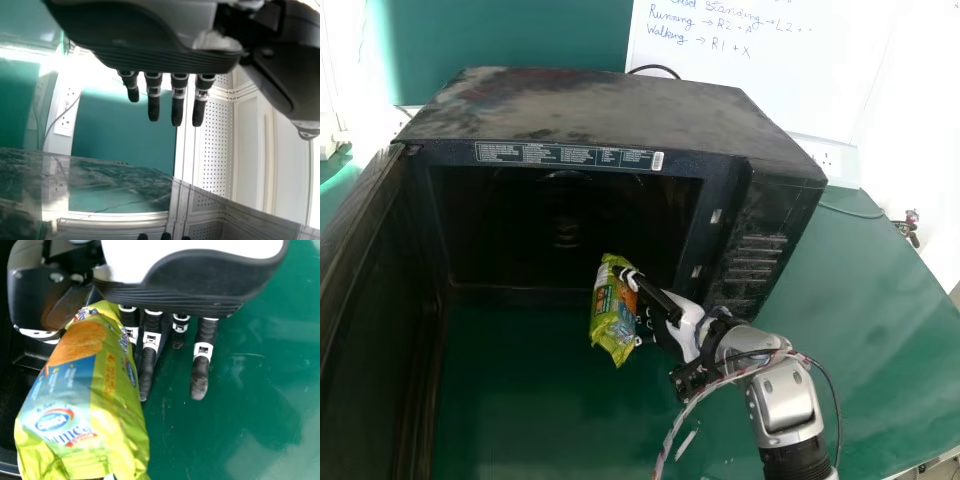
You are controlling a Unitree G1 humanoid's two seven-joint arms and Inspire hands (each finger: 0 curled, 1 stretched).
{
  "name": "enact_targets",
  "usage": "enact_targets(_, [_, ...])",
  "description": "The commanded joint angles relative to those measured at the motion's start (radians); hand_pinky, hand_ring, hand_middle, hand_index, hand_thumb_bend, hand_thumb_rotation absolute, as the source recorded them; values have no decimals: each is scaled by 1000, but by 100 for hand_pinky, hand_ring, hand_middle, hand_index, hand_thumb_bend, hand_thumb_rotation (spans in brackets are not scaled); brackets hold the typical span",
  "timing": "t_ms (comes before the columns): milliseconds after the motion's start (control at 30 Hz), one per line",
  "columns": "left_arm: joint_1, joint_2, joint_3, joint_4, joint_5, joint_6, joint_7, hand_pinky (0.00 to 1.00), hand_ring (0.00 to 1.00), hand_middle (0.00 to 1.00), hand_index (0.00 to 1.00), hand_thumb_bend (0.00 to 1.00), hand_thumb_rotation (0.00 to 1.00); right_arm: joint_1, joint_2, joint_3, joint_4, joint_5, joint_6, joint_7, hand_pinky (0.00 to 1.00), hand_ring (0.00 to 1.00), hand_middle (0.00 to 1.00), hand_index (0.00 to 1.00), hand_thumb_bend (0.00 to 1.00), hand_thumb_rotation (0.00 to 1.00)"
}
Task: Put biscuit inside oven
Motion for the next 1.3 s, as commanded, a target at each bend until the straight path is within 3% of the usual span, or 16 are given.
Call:
enact_targets(0, [5, 1, -5, 7, 6, -17, -8, 100, 93, 92, 88, 94, 97, -3, 16, 17, 10, 14, 5, 10, 29, 32, 51, 44, 53, 0])
enact_targets(233, [17, -5, -1, 2, 3, -23, -18, 99, 93, 92, 88, 94, 97, -53, 31, 22, 73, 5, -18, 7, 18, 24, 46, 47, 53, 0])
enact_targets(333, [18, -6, -2, 2, 3, -27, -18, 99, 93, 92, 88, 94, 97, -87, 39, 19, 115, 2, -23, 1, 21, 27, 43, 48, 53, 0])
enact_targets(467, [20, -9, -5, 0, 8, -29, -12, 99, 93, 92, 88, 94, 97, -136, 60, -16, 189, 16, -43, -8, 13, 21, 40, 51, 52, 0])
enact_targets(567, [24, -12, -8, -3, 11, -30, -10, 98, 93, 92, 89, 94, 96, -183, 68, -28, 258, 14, -55, -7, 9, 18, 46, 49, 53, 0])
enact_targets(633, [25, -12, -8, -3, 11, -31, -10, 98, 93, 92, 89, 94, 96, -213, 78, -45, 305, 19, -60, -8, 8, 16, 47, 70, 56, 0])
enact_targets(700, [24, -12, -8, -1, 10, -31, -10, 98, 93, 92, 88, 94, 96, -239, 86, -57, 344, 20, -69, -14, 7, 15, 47, 79, 56, 0])
enact_targets(800, [25, -15, -8, -1, 9, -28, -5, 98, 92, 91, 88, 95, 96, -274, 88, -61, 388, 17, -80, -10, 7, 16, 47, 62, 57, 0])
enact_targets(867, [25, -14, -9, -1, 10, -27, -3, 98, 92, 92, 88, 95, 96, -296, 87, -59, 414, 13, -86, -2, 7, 16, 47, 59, 57, 0])
enact_targets(1000, [23, -11, -9, 2, 8, -27, -5, 98, 92, 92, 88, 95, 97, -317, 89, -81, 451, 20, -110, 4, 9, 17, 47, 74, 57, 0])
enact_targets(1067, [21, -11, -10, 3, 7, -26, -3, 98, 92, 91, 88, 95, 96, -329, 91, -86, 471, 18, -117, 4, 10, 18, 47, 76, 57, 0])
enact_targets(1133, [20, -12, -10, 3, 8, -25, 0, 98, 92, 91, 88, 96, 96, -341, 91, -85, 491, 13, -129, 9, 11, 18, 47, 72, 57, 0])
enact_targets(1267, [22, -18, -16, 3, 13, -27, 4, 97, 92, 91, 88, 95, 96, -366, 96, -84, 550, 7, -149, 11, 10, 17, 47, 87, 57, 0])
